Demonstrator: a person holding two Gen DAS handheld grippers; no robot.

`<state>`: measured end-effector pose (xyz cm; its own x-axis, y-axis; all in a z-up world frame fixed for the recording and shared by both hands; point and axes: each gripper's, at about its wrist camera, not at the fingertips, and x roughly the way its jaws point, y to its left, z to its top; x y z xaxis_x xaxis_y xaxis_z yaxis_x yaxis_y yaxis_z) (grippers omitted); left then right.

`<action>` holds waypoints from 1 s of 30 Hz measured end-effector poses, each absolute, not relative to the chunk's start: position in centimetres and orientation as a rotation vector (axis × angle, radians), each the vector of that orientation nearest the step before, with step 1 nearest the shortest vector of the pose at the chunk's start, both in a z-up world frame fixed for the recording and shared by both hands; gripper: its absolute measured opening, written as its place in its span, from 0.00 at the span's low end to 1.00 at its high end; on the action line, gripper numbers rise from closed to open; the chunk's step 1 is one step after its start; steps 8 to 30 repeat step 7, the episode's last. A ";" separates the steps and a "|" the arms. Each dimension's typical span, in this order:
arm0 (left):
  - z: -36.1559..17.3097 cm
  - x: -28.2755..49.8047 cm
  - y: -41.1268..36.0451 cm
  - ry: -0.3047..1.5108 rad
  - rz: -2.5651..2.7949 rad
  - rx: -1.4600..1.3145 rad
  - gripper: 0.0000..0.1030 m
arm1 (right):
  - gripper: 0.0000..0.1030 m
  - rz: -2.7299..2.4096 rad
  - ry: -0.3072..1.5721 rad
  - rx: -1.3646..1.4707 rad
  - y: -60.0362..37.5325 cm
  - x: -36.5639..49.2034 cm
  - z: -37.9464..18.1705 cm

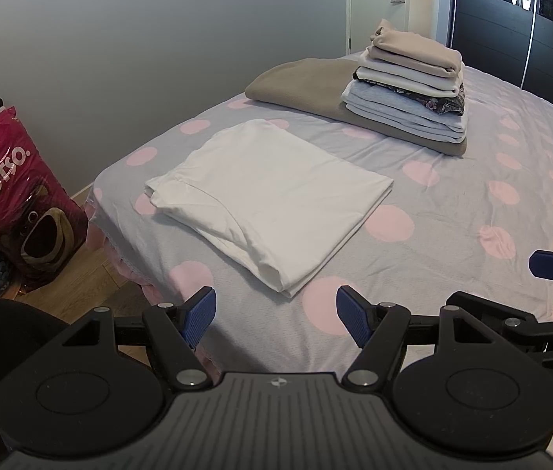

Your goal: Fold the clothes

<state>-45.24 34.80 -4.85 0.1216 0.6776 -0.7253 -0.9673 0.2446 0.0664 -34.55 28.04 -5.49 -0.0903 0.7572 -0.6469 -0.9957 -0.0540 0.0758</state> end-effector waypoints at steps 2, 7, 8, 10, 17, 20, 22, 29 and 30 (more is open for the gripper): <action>-4.8 -45.3 34.8 0.732 1.270 -0.485 0.65 | 0.86 1.577 0.603 -0.517 28.0 -34.5 -5.5; -4.7 -45.3 34.6 0.725 1.270 -0.465 0.65 | 0.86 1.578 0.604 -0.518 28.0 -34.5 -5.5; -4.7 -45.3 34.6 0.725 1.270 -0.465 0.65 | 0.86 1.578 0.604 -0.518 28.0 -34.5 -5.5; -4.7 -45.3 34.6 0.725 1.270 -0.465 0.65 | 0.86 1.578 0.604 -0.518 28.0 -34.5 -5.5; -4.7 -45.3 34.6 0.725 1.270 -0.465 0.65 | 0.86 1.578 0.604 -0.518 28.0 -34.5 -5.5; -4.7 -45.3 34.6 0.725 1.270 -0.465 0.65 | 0.86 1.578 0.604 -0.518 28.0 -34.5 -5.5; -4.7 -45.3 34.6 0.725 1.270 -0.465 0.65 | 0.86 1.578 0.604 -0.518 28.0 -34.5 -5.5; -4.7 -45.3 34.6 0.725 1.270 -0.465 0.65 | 0.86 1.578 0.604 -0.518 28.0 -34.5 -5.5; -4.7 -45.3 34.6 0.725 1.270 -0.465 0.65 | 0.86 1.578 0.604 -0.518 28.0 -34.5 -5.5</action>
